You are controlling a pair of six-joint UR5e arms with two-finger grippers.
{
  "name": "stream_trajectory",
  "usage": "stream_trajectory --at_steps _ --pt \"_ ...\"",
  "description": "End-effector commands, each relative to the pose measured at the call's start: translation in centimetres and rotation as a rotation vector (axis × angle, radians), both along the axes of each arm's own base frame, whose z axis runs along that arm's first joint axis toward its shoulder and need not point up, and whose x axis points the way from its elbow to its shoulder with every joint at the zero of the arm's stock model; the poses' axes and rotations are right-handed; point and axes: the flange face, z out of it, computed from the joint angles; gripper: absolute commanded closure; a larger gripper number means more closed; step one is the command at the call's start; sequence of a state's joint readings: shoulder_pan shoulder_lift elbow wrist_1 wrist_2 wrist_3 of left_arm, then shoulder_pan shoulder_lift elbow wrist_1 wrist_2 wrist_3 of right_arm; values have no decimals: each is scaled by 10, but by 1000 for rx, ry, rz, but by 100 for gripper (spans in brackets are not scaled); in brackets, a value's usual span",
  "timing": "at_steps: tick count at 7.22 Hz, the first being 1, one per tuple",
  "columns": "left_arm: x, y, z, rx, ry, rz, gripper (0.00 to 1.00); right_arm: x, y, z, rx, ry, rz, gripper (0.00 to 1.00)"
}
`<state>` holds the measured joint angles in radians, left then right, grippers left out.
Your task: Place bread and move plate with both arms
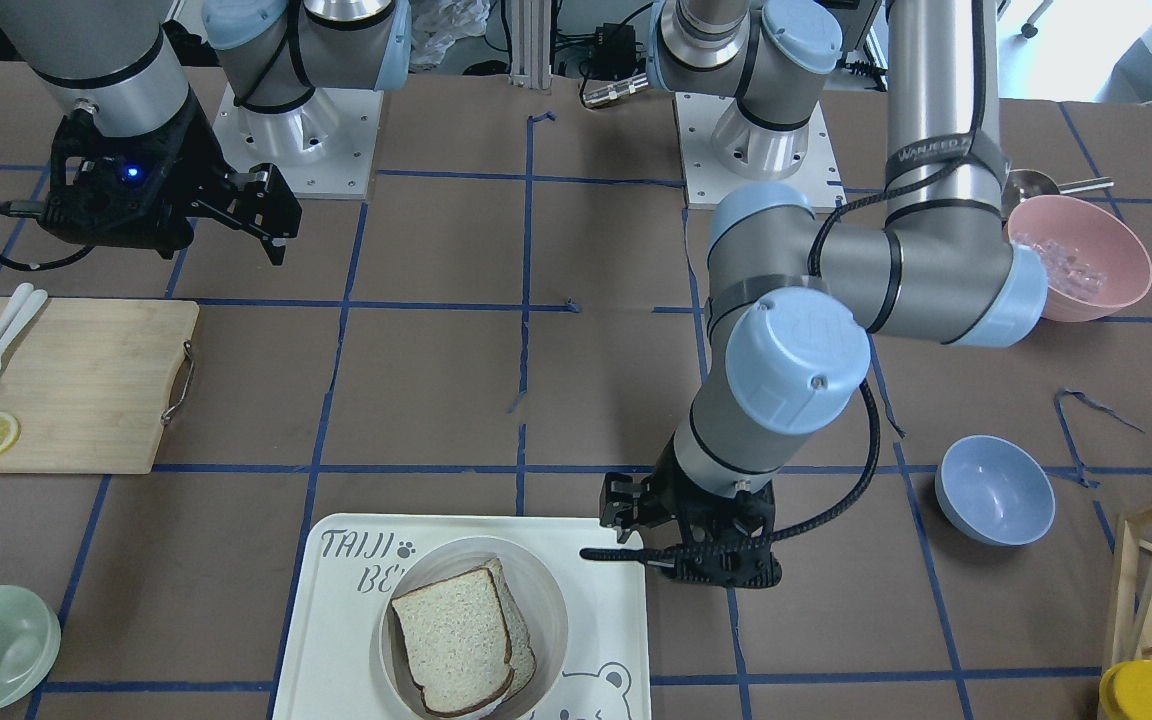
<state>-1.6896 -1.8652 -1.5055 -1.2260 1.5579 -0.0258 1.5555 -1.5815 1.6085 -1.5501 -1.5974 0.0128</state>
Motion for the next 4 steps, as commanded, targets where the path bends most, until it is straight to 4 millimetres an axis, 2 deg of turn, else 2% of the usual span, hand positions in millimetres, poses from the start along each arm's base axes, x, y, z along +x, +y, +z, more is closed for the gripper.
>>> stream_trajectory --at_steps 1,2,3,4 --pt "11 83 78 -8 -11 -7 7 -1 0 -1 6 -1 -1 0" --pt "16 109 101 17 -17 -2 7 -1 -1 -1 3 -1 0 0" --pt "15 122 108 14 -19 -3 7 -1 0 -1 6 -1 -1 0" --pt "21 121 111 9 -9 3 7 -1 0 0 5 -1 -1 0"
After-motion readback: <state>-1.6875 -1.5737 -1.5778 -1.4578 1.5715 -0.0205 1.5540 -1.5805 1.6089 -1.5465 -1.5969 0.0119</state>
